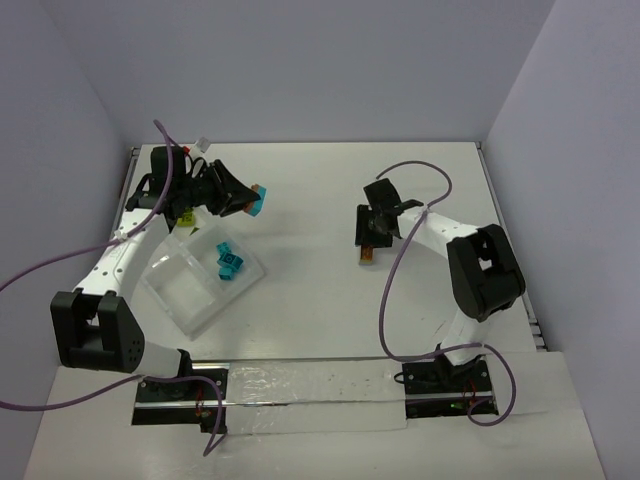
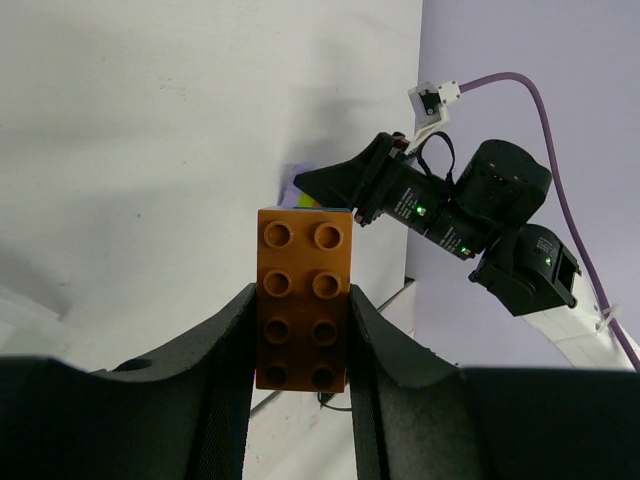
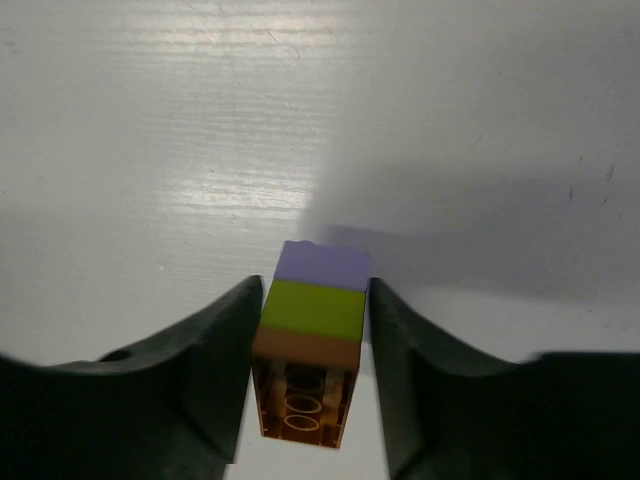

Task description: Sort the legos into containers by color

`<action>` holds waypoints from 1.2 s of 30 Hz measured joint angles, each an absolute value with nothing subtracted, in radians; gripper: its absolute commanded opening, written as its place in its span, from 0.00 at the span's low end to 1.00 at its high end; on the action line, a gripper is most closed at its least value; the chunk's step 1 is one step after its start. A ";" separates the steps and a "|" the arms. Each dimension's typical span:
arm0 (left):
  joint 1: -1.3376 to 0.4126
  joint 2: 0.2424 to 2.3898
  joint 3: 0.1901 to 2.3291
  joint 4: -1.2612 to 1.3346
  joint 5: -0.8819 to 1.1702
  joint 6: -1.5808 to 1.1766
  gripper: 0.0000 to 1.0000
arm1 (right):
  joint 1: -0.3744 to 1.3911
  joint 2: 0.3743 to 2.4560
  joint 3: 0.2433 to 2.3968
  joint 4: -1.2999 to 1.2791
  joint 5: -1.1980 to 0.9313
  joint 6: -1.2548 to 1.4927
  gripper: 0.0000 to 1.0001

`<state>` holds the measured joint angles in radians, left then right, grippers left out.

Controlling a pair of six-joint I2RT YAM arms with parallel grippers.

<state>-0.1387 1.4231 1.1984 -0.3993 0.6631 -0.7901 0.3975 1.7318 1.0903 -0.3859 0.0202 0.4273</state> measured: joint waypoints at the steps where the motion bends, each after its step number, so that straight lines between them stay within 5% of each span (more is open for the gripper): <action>1: -0.139 1.423 1.198 -0.402 0.662 -0.788 0.00 | 0.401 1.736 1.091 -0.395 0.026 0.424 0.84; 3: -0.139 1.423 1.198 -0.402 0.663 -0.788 0.00 | 0.409 1.736 1.099 -0.411 0.033 0.417 0.90; 15: -0.163 1.446 1.214 -0.392 0.763 -0.771 0.00 | 0.435 1.607 1.299 -0.434 -0.048 0.386 0.82; 26: -0.207 1.457 1.168 -0.091 0.961 -0.929 0.00 | 0.436 1.451 1.151 0.241 -0.613 0.689 0.85; 36: -0.224 1.448 1.163 0.061 1.018 -1.016 0.00 | 0.436 1.562 1.126 0.539 -0.776 0.982 0.80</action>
<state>-0.2235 1.4479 1.1625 0.0608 1.0183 -1.0163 0.4362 1.5619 1.1255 0.5393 -0.7757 0.9818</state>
